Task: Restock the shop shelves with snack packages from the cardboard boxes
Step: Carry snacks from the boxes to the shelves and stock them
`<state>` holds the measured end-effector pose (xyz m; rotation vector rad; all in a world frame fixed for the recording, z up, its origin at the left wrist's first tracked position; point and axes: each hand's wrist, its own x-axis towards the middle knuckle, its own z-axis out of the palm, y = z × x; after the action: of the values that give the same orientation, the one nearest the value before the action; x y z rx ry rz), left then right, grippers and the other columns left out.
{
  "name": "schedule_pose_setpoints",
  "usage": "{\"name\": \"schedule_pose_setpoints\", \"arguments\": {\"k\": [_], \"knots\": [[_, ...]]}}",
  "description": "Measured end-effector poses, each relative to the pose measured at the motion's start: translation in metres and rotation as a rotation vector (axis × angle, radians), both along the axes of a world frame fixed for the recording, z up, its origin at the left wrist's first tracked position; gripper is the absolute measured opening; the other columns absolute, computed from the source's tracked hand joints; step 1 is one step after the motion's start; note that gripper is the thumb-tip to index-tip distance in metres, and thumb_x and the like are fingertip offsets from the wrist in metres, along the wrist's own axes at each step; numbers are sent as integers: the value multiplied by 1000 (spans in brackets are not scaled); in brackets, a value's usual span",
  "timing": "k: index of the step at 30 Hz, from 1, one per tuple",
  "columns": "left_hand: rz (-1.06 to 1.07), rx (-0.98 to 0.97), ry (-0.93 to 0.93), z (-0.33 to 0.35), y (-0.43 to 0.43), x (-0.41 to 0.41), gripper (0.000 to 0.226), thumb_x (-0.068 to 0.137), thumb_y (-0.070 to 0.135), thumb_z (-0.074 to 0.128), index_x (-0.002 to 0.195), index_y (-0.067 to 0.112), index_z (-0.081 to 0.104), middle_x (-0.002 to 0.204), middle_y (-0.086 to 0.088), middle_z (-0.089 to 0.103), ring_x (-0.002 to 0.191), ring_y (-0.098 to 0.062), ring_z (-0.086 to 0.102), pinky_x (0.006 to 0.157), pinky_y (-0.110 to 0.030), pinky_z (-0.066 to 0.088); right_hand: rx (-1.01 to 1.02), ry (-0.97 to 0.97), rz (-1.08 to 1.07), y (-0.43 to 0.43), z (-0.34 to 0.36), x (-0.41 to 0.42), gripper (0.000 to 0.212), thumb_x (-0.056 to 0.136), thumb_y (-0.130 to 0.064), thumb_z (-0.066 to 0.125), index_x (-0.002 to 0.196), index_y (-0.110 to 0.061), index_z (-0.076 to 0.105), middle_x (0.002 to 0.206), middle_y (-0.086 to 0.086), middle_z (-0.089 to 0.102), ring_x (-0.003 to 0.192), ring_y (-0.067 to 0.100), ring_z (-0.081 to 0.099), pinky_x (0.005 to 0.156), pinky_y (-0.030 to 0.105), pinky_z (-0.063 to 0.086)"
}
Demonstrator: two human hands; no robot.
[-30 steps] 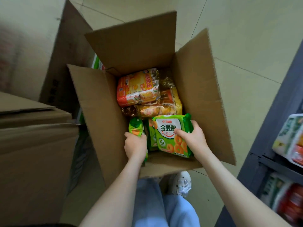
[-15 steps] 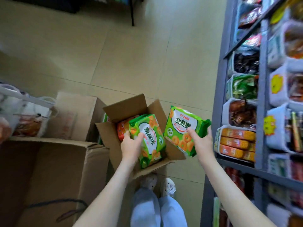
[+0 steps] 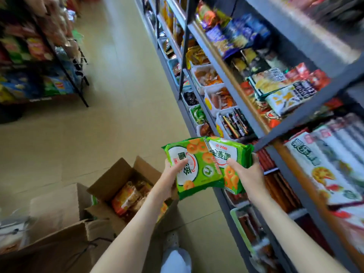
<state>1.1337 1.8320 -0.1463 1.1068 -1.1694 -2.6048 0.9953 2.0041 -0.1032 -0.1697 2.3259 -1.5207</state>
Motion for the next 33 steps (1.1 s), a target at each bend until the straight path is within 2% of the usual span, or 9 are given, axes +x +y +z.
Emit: {"name": "schedule_pose_setpoints", "arguments": {"k": [4,6,9,14,17,22,27,30,33], "knots": [[-266,-227,91,41,58,-16,55,73,18,78,123,8,56,107,-13,72,93,-30,70,74,-40,58,-47,7,-114,95,28,10,32,71,-34,79,97,-27,63,100,1,71,92,21,67,85,39,53],[-382,-351,119,64,89,-19,45,73,16,79,114,12,61,103,-10,73,90,-29,71,76,-41,58,-86,10,-193,147,42,21,26,74,-30,78,94,-30,63,104,3,71,95,22,67,84,36,54],[-542,-522,147,95,138,-19,40,74,15,79,109,19,61,102,-6,74,90,-27,71,77,-42,59,-130,39,-278,227,62,43,32,81,-20,75,110,-17,64,104,4,69,93,20,65,75,26,52],[-791,-673,158,138,214,-19,28,82,12,74,103,25,61,91,6,74,77,-10,71,66,-27,58,-86,44,-370,339,85,82,31,73,-34,80,98,-17,70,94,3,73,90,23,69,86,45,54],[-950,-741,197,159,251,-22,26,83,14,73,99,30,61,86,15,72,73,-4,70,64,-22,55,-79,56,-440,384,96,108,30,74,-31,80,98,-19,69,94,4,73,89,25,68,84,44,55],[-1161,-791,239,172,304,-40,44,78,19,78,118,22,59,102,1,73,85,-15,71,71,-31,57,-106,104,-586,434,115,157,25,79,-21,77,100,-22,63,91,-4,71,81,13,66,66,27,48],[-1360,-956,281,191,366,-55,113,53,48,85,149,29,28,138,0,51,119,-25,56,100,-48,47,-124,158,-768,478,131,199,30,81,-19,75,107,-23,60,87,-10,69,75,6,65,60,21,46],[-1434,-1073,380,206,409,-53,114,57,48,84,151,29,21,141,-3,48,122,-25,52,102,-45,44,-124,182,-884,504,139,228,25,81,-20,75,102,-21,61,83,-7,68,63,-2,63,53,14,45],[-1488,-1146,458,216,451,-43,102,69,39,83,150,27,22,135,-1,51,115,-22,56,91,-34,49,-120,185,-981,534,143,260,21,79,-20,76,96,-22,63,87,-3,72,74,10,68,70,26,53]]}}
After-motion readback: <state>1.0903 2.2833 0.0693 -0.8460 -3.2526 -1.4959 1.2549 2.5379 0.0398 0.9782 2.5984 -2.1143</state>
